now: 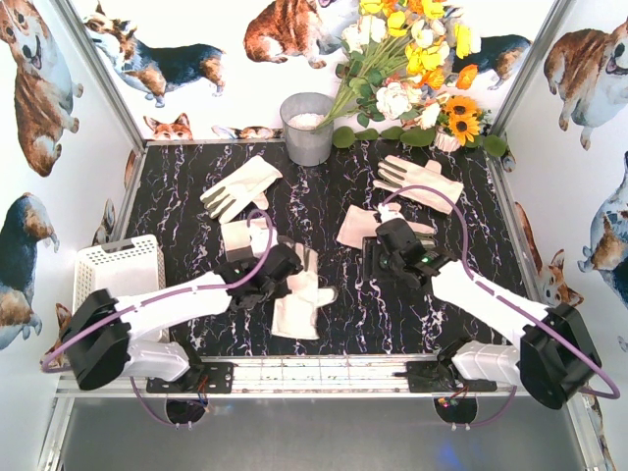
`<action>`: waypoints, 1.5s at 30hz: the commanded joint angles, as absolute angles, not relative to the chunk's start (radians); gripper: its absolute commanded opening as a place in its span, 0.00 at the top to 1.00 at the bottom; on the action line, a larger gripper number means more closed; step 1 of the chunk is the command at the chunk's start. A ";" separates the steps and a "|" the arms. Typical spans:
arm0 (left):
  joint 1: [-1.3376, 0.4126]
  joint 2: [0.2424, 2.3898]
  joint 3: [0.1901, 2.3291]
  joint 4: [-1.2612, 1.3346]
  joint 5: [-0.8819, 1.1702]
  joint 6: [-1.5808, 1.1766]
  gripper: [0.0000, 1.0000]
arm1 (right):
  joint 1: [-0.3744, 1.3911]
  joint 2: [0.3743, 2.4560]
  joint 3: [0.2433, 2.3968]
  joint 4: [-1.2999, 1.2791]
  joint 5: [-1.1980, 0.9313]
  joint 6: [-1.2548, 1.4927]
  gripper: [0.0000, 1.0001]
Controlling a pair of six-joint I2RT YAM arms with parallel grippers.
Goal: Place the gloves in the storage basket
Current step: Pick up the glove from the center of the board.
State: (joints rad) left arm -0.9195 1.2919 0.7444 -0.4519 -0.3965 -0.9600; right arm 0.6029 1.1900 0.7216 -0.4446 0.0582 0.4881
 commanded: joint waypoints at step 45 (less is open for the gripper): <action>0.207 1.088 1.258 -1.144 -0.355 -0.127 1.00 | 0.563 1.051 0.653 -0.387 0.106 0.407 0.49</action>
